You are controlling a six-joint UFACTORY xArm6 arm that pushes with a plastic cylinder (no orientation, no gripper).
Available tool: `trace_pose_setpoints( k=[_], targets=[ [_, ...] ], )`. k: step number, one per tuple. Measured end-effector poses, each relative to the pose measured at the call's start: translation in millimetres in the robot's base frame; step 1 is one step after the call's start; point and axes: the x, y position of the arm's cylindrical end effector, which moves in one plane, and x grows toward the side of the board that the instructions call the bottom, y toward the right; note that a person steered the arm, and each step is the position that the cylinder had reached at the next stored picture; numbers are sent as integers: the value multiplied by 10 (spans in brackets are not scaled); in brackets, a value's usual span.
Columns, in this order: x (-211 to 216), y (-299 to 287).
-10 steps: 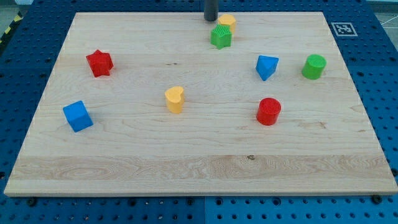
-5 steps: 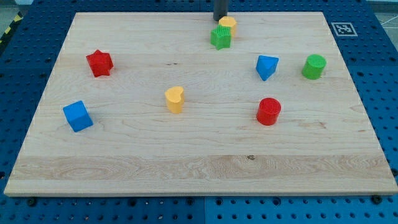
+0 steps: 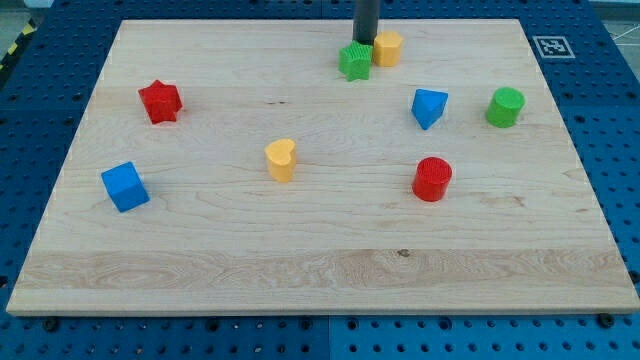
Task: Slide the yellow hexagon to the right side of the board
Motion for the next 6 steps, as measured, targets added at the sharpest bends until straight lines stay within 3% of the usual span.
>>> trace_pose_setpoints(
  k=[3, 6],
  targets=[
    [124, -232],
    [149, 274]
  ],
)
